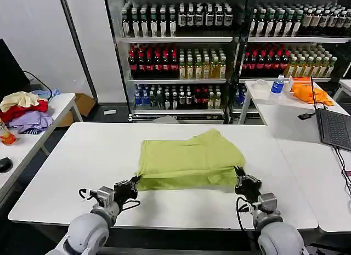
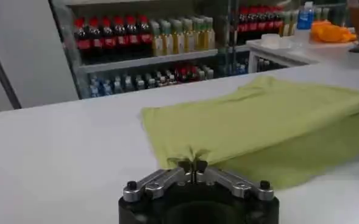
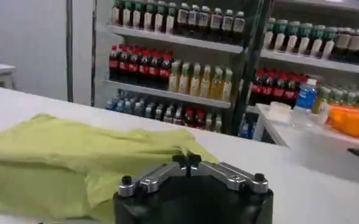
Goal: Fold and organize the clothes.
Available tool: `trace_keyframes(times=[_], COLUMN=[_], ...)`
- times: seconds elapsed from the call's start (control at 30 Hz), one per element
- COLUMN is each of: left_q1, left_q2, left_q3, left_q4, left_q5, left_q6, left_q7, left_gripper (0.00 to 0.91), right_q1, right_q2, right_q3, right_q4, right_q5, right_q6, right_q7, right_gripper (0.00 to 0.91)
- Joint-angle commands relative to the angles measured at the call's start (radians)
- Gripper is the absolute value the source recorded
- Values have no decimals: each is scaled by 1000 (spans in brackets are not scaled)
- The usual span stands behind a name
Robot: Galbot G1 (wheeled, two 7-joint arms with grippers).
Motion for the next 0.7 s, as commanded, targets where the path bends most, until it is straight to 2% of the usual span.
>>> trace_keyframes(times=[0.03,0.1,0.13,0.17,0.2,0.23,0.27,0.5,0.7], left_q1=[-108,-103,-99,-94,-89,-86,-80,-31,22], left_q2=[-16,-20,-22,-24,-26,-26,-28,-28,-31], left_q3=[62,63,63,60,59,57,54,28,6], left_q4=[117,117,117,114,112,109,103,53,34], left_q5=[27,35,35,35,34,33,33,32,32], left_q6=[-3,-4,-4,-5,-7,-10,-13,-28,-28], left_q7=[-2,-2,-2,-2,-2,-2,-3,-9,-10], left_gripper=[81,91,191,252,353,705,907,907,907], right_q1=[99,100,100,100,98,96,90,13,-86], right_q2=[-2,4,6,9,12,13,15,27,37], right_q3=[-51,-59,-62,-64,-65,-64,-63,4,118], right_q4=[-124,-132,-134,-136,-137,-136,-132,-79,-4], right_q5=[-16,-24,-28,-31,-31,-31,-31,-62,-33], right_q6=[1,-2,-7,-12,-10,-11,-10,-21,-20], right_q7=[-2,-1,-1,-3,-4,-5,-10,-23,-18], right_gripper=[0,0,20,907,907,907,907,907,907])
